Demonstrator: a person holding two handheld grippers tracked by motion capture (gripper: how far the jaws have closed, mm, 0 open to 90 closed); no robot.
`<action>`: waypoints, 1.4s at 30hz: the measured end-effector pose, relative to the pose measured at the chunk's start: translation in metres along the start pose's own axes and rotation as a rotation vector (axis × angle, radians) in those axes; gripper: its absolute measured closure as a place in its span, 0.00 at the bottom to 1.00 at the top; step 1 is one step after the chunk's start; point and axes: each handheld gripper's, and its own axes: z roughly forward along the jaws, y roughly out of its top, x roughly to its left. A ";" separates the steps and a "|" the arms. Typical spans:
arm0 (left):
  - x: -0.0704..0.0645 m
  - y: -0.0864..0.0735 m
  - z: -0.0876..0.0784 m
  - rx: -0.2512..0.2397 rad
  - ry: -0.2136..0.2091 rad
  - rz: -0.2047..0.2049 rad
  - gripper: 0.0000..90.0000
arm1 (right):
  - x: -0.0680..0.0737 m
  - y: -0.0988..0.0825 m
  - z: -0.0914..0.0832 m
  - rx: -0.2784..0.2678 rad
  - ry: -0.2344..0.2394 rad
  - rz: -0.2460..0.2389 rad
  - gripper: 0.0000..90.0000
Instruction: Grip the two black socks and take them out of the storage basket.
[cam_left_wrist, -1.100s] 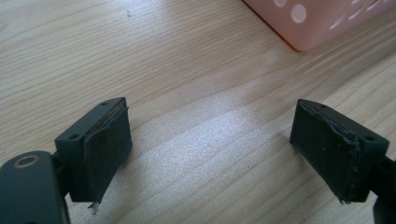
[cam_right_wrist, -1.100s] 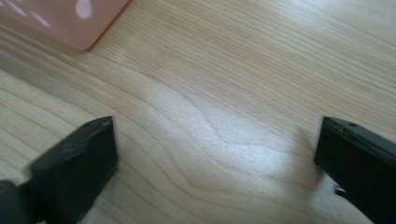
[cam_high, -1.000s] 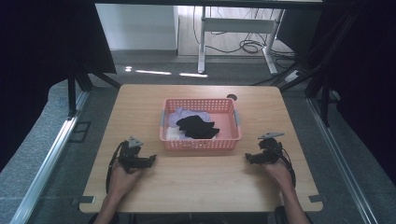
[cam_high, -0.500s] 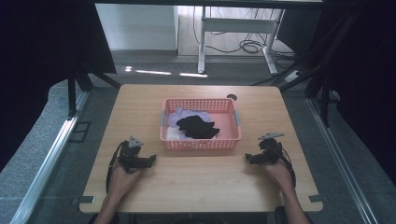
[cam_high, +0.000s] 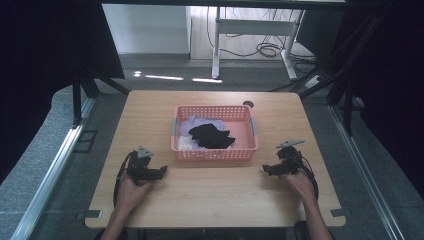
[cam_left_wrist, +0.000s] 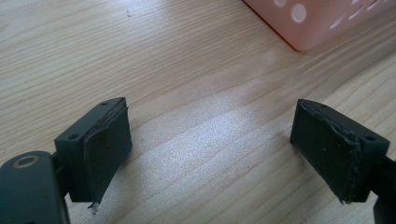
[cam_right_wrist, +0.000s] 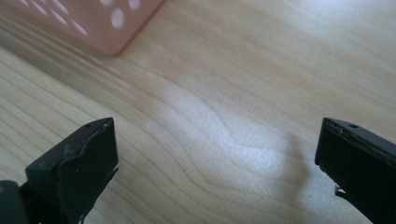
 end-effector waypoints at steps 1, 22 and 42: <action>0.000 0.000 0.000 0.000 0.000 0.000 0.14 | 0.000 0.001 -0.001 -0.008 -0.002 -0.003 0.00; 0.000 0.000 0.000 0.002 -0.002 0.001 0.14 | -0.003 0.038 -0.040 -0.070 0.045 -0.018 0.05; 0.000 0.000 0.000 0.002 -0.001 0.004 0.14 | 0.013 0.105 -0.055 -0.036 0.099 -0.095 0.14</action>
